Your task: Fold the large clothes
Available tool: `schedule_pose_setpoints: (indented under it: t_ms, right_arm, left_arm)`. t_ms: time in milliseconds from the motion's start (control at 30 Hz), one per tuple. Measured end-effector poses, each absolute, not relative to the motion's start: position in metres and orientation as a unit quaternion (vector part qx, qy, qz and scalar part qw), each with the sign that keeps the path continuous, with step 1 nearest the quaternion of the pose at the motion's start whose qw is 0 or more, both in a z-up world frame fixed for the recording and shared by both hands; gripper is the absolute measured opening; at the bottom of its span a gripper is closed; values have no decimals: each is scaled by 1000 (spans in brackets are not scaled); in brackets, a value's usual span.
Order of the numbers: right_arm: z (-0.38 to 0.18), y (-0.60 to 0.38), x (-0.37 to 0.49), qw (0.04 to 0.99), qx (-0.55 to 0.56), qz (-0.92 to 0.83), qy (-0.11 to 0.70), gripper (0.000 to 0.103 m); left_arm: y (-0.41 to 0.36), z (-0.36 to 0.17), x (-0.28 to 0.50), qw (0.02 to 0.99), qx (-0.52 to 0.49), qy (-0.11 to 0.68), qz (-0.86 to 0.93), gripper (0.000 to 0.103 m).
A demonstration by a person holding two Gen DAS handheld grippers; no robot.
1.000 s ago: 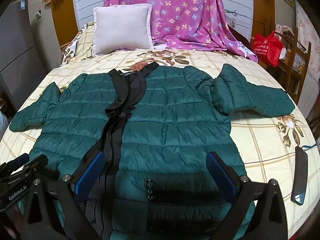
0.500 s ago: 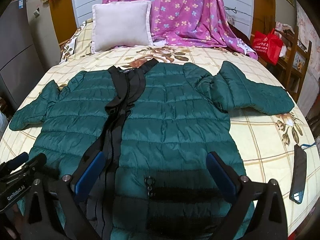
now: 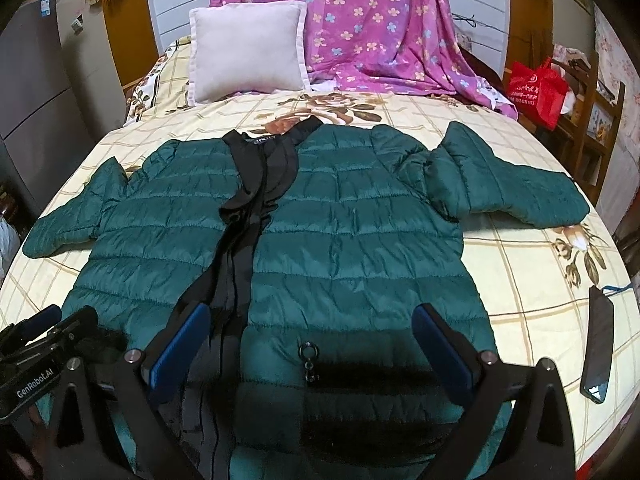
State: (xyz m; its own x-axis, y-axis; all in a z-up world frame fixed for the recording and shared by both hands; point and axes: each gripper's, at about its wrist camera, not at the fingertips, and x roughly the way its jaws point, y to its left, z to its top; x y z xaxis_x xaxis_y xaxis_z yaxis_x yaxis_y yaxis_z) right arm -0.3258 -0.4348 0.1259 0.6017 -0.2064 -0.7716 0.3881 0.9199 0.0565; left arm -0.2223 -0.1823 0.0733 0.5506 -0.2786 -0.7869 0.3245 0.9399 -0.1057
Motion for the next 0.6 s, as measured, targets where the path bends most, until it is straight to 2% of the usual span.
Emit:
schedule_pose_setpoints:
  t_ms: [600]
  right_arm:
    - [122, -436, -293, 889, 104, -163, 414, 102]
  left_arm:
    - [-173, 80, -190, 889, 24, 431, -151, 53]
